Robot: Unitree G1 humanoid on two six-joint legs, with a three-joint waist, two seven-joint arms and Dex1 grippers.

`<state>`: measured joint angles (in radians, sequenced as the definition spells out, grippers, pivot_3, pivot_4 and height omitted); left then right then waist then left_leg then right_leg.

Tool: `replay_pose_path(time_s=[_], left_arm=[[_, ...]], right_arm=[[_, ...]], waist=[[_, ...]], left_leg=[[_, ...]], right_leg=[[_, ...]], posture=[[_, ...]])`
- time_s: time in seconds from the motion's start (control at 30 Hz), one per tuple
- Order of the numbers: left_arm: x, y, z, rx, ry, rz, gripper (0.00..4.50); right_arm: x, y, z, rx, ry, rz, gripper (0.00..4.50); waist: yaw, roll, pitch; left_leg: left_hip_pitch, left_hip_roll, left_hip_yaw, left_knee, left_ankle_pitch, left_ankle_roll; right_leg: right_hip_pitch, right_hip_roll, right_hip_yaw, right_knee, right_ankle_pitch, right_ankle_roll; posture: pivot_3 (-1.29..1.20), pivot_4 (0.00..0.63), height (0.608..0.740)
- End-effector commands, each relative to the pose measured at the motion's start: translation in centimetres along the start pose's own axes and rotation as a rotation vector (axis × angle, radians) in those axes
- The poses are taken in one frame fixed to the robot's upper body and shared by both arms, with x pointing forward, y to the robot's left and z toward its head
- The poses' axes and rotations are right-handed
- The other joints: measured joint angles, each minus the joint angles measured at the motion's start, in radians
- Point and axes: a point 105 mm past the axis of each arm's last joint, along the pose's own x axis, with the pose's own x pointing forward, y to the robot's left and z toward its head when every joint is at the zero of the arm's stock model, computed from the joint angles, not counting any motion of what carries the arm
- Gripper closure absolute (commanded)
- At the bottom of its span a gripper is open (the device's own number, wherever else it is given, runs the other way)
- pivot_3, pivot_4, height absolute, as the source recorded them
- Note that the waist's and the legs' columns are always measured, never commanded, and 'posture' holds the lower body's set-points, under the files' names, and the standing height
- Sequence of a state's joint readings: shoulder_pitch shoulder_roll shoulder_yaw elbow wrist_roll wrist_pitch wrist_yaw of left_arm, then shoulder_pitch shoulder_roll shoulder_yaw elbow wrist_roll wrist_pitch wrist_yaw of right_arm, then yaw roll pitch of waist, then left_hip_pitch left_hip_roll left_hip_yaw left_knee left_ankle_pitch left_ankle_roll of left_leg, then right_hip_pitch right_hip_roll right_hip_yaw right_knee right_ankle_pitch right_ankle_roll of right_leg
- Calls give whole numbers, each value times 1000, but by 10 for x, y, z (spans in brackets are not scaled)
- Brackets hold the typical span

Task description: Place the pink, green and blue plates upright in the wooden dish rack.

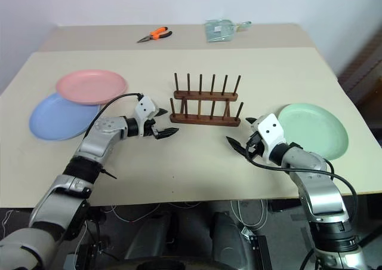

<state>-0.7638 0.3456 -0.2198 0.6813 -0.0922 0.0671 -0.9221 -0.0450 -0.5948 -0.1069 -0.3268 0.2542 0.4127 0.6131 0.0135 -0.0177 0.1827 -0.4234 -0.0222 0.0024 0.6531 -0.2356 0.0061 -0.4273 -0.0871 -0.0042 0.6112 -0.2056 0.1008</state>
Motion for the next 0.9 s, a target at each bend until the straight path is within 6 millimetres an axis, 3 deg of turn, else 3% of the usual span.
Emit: replay_pose_path(time_s=[0.03,0.13,0.27,0.33,0.47,0.67,0.9], left_arm=[[16,-8,-8,0,32,-72,47],[25,-17,-6,-8,18,-129,832],[24,-23,-10,7,13,-164,2954],[20,-25,-13,23,16,-171,3739],[5,-33,-13,57,-9,-204,3726],[-35,-70,-14,105,4,-359,3726],[-58,-63,-29,83,104,-239,149]], right_arm=[[-10,-5,17,-33,-51,-63,0],[-14,-5,12,-42,-28,-85,0],[-15,-6,12,-48,-24,-85,0],[-14,-8,11,-52,-22,-82,0],[-10,-13,9,-64,-14,-66,0],[-15,-26,3,-82,12,-80,0],[-32,-39,-8,-100,69,-107,0]], waist=[[-1,0,0],[-1,0,0],[-1,0,0],[-2,0,0],[-10,0,-1],[-12,1,-1],[-3,1,-1]], left_leg=[[0,0,0,0,0,0],[0,1,0,1,0,0],[0,1,0,1,0,0],[1,1,-1,1,0,0],[1,1,0,1,0,0],[3,2,-1,-1,0,0],[3,2,0,0,0,0]], right_leg=[[0,0,0,0,0,0],[0,0,0,1,0,0],[0,0,0,1,0,1],[0,0,0,1,0,1],[0,0,0,2,0,1],[0,0,1,3,-1,0],[0,0,1,2,-3,-3]], posture=[[0,150,738],[0,150,738],[0,150,738],[0,150,738],[0,150,738],[0,150,738],[0,150,738]])
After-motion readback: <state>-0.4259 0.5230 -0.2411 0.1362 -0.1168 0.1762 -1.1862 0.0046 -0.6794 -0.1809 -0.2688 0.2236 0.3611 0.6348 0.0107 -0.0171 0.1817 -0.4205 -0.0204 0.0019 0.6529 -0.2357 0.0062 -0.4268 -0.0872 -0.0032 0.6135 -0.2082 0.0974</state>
